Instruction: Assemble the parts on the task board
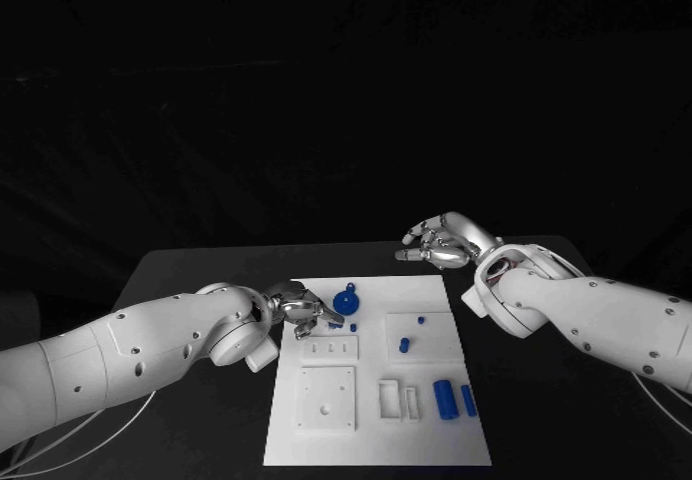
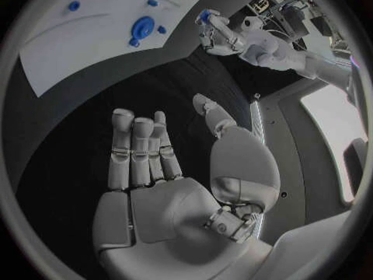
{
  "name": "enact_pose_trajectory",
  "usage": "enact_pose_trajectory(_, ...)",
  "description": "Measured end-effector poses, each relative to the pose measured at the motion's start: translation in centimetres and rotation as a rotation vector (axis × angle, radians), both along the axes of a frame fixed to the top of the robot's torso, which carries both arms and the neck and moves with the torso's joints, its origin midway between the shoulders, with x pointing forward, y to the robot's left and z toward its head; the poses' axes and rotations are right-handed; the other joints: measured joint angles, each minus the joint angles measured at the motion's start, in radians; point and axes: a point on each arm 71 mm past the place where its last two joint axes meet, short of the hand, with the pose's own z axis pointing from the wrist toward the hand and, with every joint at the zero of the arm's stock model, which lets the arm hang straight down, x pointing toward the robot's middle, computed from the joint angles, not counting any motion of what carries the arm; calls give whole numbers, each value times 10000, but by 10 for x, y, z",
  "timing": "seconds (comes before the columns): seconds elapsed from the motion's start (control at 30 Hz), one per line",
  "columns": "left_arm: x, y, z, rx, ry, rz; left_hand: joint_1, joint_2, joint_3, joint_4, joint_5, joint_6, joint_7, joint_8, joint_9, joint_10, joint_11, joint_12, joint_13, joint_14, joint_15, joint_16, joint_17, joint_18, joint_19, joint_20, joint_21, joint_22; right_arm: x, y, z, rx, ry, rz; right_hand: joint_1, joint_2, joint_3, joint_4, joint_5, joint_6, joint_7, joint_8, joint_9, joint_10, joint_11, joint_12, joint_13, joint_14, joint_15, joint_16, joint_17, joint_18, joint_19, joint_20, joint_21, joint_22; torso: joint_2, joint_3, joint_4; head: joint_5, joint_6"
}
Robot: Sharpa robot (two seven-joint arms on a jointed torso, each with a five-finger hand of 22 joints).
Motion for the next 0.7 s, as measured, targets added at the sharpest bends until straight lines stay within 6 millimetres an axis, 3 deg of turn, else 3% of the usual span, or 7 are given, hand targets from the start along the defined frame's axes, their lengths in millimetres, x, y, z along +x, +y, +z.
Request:
enact_pose_trajectory(0.43, 2, -21, -2, 3247, -937, -523, 0, 0, 153, 47, -117, 41, -7, 0, -3, 14, -14, 0, -107, 16, -15, 0, -62, 2, 232, -89, 0, -1, 15, -5, 14, 250, -271, -299, 56, 56, -27, -28, 153, -33, 19, 0, 1, -37, 36, 0, -73, -32, 32, 0, -36, 0, -35, 36, -39, 1, -9, 12, 18, 51, -189)
enact_pose_trajectory(0.7, 1, -23, -10, 4136, -1154, -509, -166, 166, 173, 65, 507, 47, -5, 0, -3, 16, -15, 0, -108, 58, 24, 46, -62, 2, 305, -89, 41, -1, 16, -1, 16, 316, -284, -227, 148, 147, -100, -44, 669, -75, 41, 0, 1, -107, 36, 56, -167, -66, 66, 0, -74, 0, -36, 37, -80, 48, 2, 6, 24, 89, -302)
